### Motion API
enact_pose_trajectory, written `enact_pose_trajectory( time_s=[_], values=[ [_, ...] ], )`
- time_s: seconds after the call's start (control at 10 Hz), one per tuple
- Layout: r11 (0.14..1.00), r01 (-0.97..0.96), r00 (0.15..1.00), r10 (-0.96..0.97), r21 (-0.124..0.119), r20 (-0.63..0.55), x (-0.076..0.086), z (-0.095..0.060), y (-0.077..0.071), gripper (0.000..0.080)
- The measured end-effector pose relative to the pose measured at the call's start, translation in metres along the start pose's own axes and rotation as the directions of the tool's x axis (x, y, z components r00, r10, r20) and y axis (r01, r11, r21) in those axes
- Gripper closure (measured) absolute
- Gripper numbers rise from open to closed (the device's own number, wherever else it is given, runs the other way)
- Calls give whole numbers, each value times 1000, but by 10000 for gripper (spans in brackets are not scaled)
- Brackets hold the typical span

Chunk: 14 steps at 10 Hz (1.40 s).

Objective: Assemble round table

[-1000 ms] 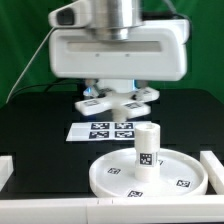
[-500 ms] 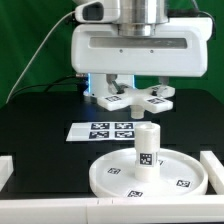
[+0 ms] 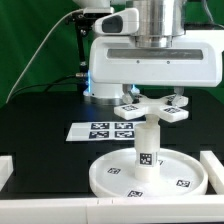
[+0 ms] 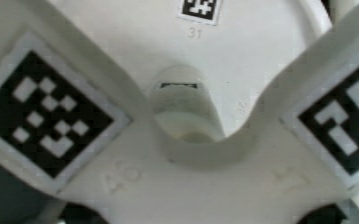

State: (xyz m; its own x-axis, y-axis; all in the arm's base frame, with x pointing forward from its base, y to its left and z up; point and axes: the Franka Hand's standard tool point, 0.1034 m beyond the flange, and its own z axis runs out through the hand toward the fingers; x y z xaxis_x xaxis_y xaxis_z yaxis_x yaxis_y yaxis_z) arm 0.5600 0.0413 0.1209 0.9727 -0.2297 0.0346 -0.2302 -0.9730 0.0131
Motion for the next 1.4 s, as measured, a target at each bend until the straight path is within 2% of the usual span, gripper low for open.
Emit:
enact_pose_trajectory(
  time_s=[0.7,1.1,1.4],
  values=[
    [1000,2,999,-2,4,-35,8,0,1,348],
    [1000,-8,999,8,-7,36,-2,-3,7,348],
    [1000,-5,1000,5,-5,8,0,2,5,348]
  ],
)
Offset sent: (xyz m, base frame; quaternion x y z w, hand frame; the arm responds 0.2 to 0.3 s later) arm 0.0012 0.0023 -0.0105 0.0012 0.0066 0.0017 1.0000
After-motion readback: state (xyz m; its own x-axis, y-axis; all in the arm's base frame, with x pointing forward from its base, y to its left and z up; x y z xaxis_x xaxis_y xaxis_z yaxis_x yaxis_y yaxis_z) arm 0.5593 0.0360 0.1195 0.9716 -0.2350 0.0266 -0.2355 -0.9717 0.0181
